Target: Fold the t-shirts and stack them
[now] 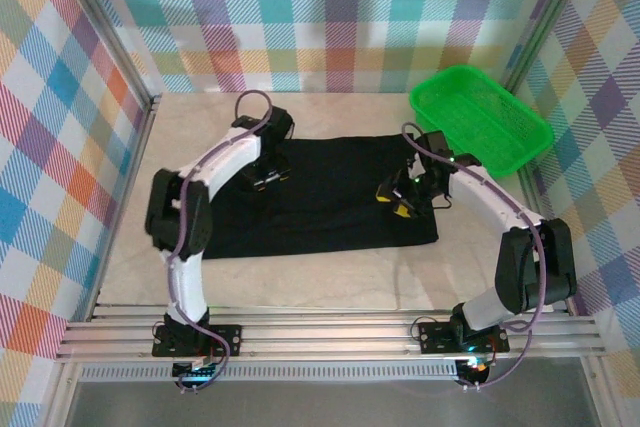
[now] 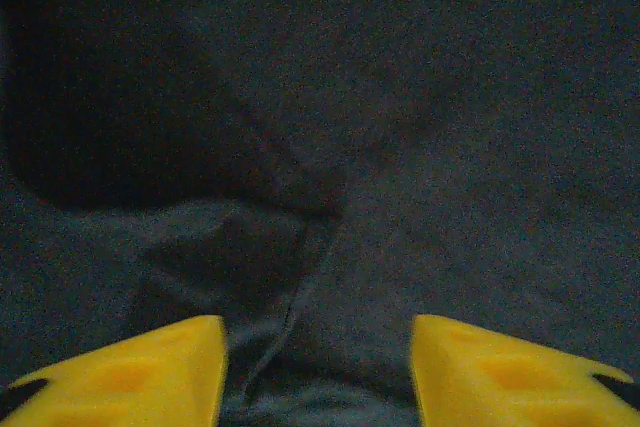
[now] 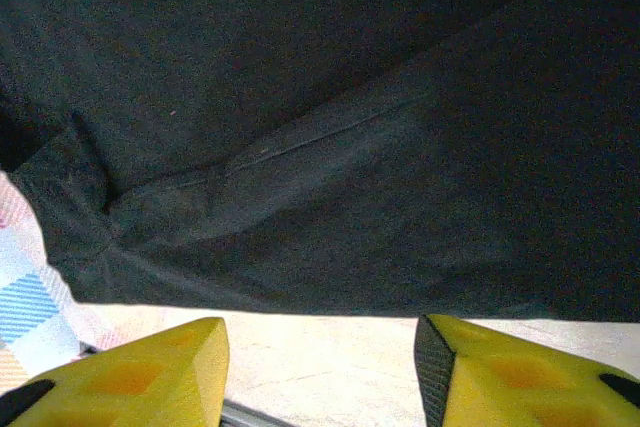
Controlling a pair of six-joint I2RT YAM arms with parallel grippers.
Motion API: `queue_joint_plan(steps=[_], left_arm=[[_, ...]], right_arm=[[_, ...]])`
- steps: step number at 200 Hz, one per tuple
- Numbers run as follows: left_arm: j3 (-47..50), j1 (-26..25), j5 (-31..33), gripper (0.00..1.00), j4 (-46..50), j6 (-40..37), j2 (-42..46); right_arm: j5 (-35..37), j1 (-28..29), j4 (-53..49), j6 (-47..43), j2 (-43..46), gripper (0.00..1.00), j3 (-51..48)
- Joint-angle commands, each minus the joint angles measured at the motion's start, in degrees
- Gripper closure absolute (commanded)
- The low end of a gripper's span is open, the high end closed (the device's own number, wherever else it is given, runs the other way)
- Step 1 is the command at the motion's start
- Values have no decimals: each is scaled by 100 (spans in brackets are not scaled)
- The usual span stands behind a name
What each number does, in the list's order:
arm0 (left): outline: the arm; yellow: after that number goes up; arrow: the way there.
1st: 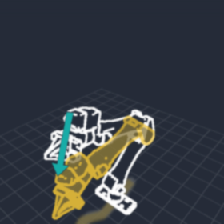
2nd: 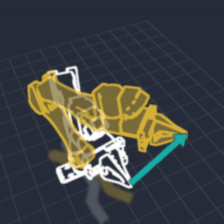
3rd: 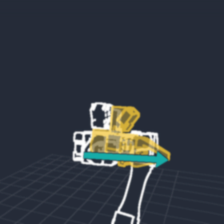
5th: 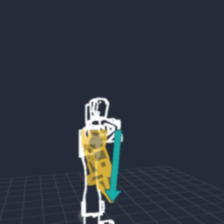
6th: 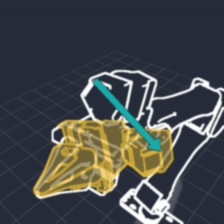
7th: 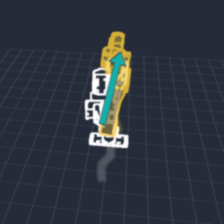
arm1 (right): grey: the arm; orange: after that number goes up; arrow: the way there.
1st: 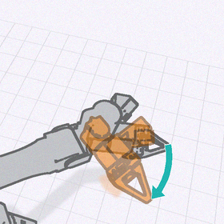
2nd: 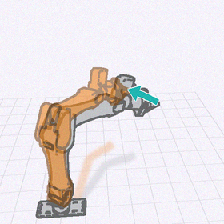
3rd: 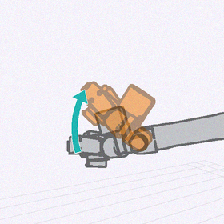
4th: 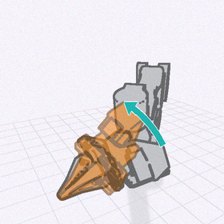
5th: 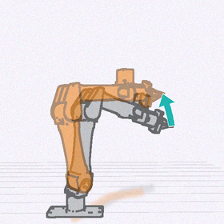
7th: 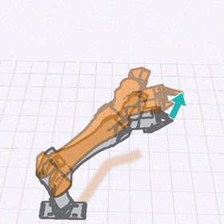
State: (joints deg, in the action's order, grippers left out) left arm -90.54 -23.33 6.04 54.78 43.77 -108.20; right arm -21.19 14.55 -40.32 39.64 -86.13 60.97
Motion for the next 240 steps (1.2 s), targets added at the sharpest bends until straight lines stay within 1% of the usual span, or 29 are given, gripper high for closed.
queue_joint_plan(steps=[1, 13, 25, 46, 65, 99, 112, 125, 141, 157, 177, 195, 207, 225, 240], left_arm=[[893, 351, 60, 67, -165, 367, 1134], [1520, 718, -243, 79, -347, 503, 1458], [1939, 1082, -488, 90, -484, 523, 1589], [2267, 1525, -865, 100, -847, 523, 1502], [2145, 1632, -1087, 100, -1031, 552, 1075], [1590, 1639, -1104, 100, -1114, 597, 241], [1308, 1639, -1118, 100, -1120, 587, -29], [1012, 1633, -1123, 100, -1082, 578, -294], [695, 1639, -1114, 100, -984, 506, -638], [476, 1639, -1161, 100, -928, 403, -906], [255, 1647, -1233, 100, -858, 249, -1176], [135, 1716, -1244, 100, -765, 161, -1138], [97, 1760, -1179, 100, -693, 125, -915], [178, 1770, -902, 90, -504, 53, -343], [617, 1770, -783, 89, -498, 75, 265]], right_arm=[[155, -183, -73, 8, -116, 51, -164], [170, -214, -84, -44, -201, 53, -138], [143, -224, -89, -94, -310, 56, -93], [76, -224, -40, -105, -483, 58, 38], [45, -223, -26, -81, -588, 59, 170], [-9, -227, -76, -96, -627, 59, 354], [-225, -224, 76, -113, -575, 59, 326], [-633, -224, 507, -115, -440, 58, 164], [-888, -227, 844, -61, -248, 58, 3], [-1037, -224, 1020, 8, -108, 58, -99], [-1031, -224, 1004, 54, -62, 58, -129], [-869, -232, 874, 40, -45, 57, -122], [-652, -259, 739, 36, -49, 57, -120], [-311, -334, 483, 60, -121, 57, -105], [-106, -364, 305, 39, -257, 58, -70]])
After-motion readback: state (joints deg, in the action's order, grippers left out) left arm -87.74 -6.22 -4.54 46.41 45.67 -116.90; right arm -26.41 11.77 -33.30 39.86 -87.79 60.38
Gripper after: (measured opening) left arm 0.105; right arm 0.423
